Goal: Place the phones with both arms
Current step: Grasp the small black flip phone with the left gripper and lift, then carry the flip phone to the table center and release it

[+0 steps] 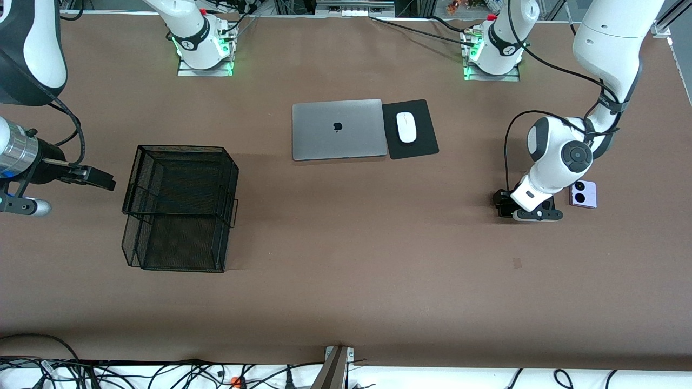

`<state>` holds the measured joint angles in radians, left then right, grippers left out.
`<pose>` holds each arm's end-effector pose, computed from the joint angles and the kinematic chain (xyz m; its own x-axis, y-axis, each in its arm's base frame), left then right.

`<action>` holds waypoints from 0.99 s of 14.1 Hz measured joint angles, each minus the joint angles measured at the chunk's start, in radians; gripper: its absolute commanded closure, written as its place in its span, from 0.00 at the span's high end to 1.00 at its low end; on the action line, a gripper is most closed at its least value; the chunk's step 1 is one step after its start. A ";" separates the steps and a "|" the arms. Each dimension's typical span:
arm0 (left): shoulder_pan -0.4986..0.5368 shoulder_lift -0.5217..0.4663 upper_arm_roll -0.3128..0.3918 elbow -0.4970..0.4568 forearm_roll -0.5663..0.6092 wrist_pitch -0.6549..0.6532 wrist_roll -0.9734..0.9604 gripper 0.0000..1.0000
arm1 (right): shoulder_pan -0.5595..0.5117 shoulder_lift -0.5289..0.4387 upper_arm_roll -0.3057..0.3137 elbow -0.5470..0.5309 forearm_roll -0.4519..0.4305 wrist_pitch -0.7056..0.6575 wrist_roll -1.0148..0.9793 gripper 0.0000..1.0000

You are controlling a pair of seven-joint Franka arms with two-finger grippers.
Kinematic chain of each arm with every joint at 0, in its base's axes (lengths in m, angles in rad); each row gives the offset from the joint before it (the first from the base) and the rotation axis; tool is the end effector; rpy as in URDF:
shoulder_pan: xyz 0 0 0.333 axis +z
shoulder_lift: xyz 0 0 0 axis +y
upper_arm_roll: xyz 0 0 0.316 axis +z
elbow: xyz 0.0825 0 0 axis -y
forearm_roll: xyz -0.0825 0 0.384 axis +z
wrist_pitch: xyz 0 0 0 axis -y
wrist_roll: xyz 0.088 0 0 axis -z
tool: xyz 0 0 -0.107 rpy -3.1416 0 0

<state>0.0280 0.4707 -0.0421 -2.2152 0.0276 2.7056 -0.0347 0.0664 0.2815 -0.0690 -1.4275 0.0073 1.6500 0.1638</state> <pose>0.5500 -0.0094 0.1637 0.9998 0.0005 0.0201 0.0004 -1.0000 0.0076 0.6402 0.0046 0.5308 0.9848 -0.1646 -0.0556 -0.1637 -0.9863 0.0213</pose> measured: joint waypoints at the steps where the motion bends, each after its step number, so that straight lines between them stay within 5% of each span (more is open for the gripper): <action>1: 0.000 0.001 0.000 0.008 0.000 -0.019 -0.003 0.00 | 0.000 0.000 0.000 0.000 0.000 0.000 0.000 1.00; 7: -0.024 0.003 -0.023 0.217 0.000 -0.359 -0.084 0.00 | 0.000 0.000 0.000 0.000 0.000 0.000 0.000 1.00; 14: -0.237 0.033 -0.039 0.345 0.000 -0.388 -0.263 0.00 | 0.000 0.000 0.000 0.000 0.001 0.000 0.000 1.00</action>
<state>-0.2088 0.5038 -0.0809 -1.8701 0.0274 2.3174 -0.2973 0.0664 0.2814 -0.0689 -1.4275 0.0078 1.6500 0.1639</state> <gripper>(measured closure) 0.194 0.000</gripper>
